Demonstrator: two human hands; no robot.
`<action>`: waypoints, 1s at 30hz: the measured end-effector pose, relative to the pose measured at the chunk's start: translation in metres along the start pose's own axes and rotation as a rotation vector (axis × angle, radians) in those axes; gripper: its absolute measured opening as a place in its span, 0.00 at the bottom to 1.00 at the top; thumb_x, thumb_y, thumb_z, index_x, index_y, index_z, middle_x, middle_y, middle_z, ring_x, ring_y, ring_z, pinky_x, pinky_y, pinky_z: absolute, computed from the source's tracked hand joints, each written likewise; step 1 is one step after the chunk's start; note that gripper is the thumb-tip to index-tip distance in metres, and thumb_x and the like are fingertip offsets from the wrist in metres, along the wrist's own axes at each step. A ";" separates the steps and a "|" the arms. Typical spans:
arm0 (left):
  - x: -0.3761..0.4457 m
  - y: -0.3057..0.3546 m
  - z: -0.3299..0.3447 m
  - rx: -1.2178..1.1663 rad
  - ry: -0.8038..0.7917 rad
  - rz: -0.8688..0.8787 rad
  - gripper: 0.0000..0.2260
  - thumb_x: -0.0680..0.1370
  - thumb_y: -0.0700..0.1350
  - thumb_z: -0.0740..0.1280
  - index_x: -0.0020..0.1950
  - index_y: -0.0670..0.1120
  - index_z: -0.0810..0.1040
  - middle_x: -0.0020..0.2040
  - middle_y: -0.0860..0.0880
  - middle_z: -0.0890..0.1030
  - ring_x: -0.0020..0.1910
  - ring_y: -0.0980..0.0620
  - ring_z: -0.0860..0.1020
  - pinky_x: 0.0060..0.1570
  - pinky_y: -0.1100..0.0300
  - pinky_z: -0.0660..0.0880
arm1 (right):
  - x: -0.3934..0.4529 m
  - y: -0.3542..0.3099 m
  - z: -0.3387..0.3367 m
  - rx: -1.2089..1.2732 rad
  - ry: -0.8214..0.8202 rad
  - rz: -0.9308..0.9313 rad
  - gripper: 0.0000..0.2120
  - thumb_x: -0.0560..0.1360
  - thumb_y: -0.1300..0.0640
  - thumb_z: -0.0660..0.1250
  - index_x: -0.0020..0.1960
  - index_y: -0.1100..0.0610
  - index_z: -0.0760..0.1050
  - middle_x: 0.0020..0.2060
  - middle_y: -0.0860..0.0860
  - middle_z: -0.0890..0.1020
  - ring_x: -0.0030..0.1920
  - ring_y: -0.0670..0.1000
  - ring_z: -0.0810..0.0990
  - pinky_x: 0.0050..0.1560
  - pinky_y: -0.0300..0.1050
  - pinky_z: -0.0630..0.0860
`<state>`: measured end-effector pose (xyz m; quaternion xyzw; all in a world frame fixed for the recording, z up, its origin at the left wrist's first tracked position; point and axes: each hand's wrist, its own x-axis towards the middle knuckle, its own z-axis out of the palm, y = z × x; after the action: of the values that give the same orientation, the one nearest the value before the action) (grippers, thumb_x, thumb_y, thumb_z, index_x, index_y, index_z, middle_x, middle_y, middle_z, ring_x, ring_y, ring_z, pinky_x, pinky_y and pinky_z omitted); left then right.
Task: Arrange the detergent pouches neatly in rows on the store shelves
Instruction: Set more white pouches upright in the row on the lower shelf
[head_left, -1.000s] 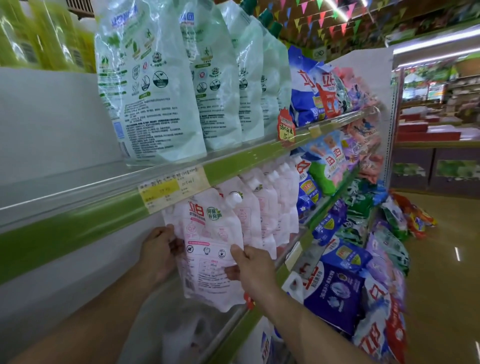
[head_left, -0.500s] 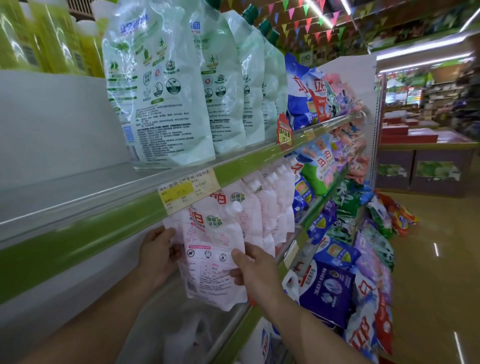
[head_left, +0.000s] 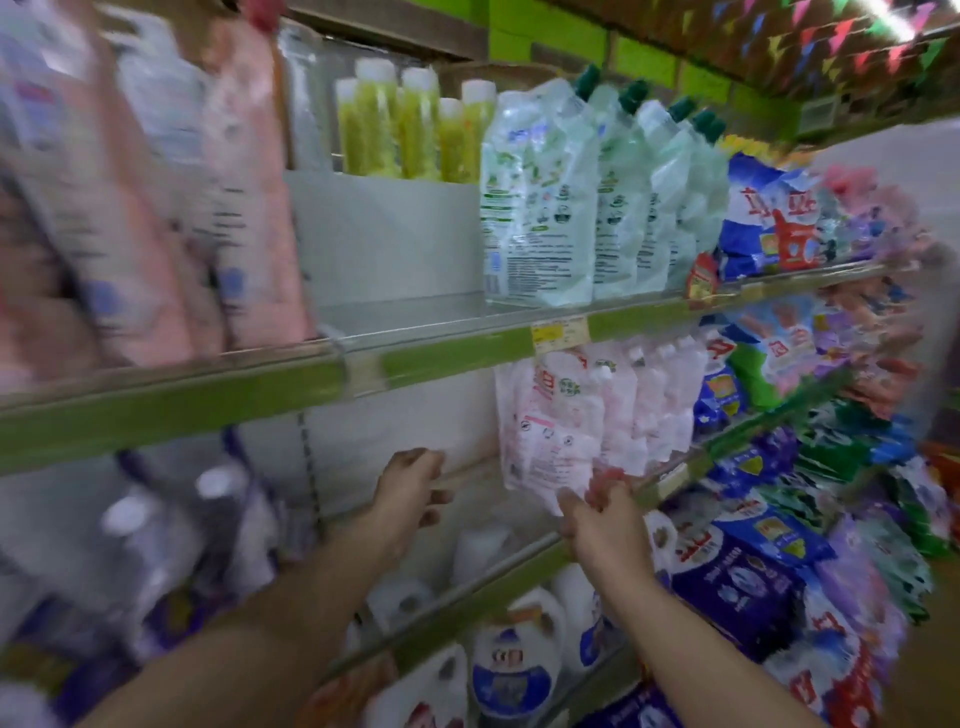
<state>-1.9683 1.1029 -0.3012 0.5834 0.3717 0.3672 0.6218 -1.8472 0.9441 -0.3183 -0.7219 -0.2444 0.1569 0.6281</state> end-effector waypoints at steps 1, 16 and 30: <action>-0.018 0.001 -0.013 0.009 0.010 -0.005 0.02 0.80 0.47 0.62 0.50 0.49 0.72 0.50 0.48 0.75 0.37 0.48 0.78 0.33 0.59 0.68 | -0.017 -0.004 0.002 -0.011 -0.034 -0.015 0.24 0.73 0.50 0.66 0.67 0.55 0.68 0.57 0.52 0.78 0.53 0.57 0.79 0.56 0.57 0.77; -0.251 0.019 -0.328 -0.024 0.315 -0.061 0.07 0.77 0.41 0.66 0.54 0.44 0.77 0.44 0.46 0.83 0.29 0.51 0.78 0.24 0.65 0.67 | -0.247 -0.071 0.180 0.090 -0.468 -0.113 0.10 0.75 0.59 0.68 0.55 0.59 0.74 0.38 0.49 0.80 0.37 0.58 0.82 0.38 0.54 0.76; -0.314 -0.039 -0.662 0.223 0.964 -0.259 0.18 0.76 0.50 0.67 0.52 0.34 0.80 0.42 0.36 0.81 0.39 0.39 0.81 0.32 0.54 0.74 | -0.405 -0.078 0.425 0.076 -0.746 -0.095 0.06 0.74 0.62 0.68 0.49 0.54 0.73 0.38 0.49 0.79 0.32 0.50 0.79 0.23 0.37 0.71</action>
<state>-2.6997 1.1215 -0.3579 0.3598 0.7222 0.4727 0.3542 -2.4231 1.0814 -0.3429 -0.5791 -0.4836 0.3885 0.5290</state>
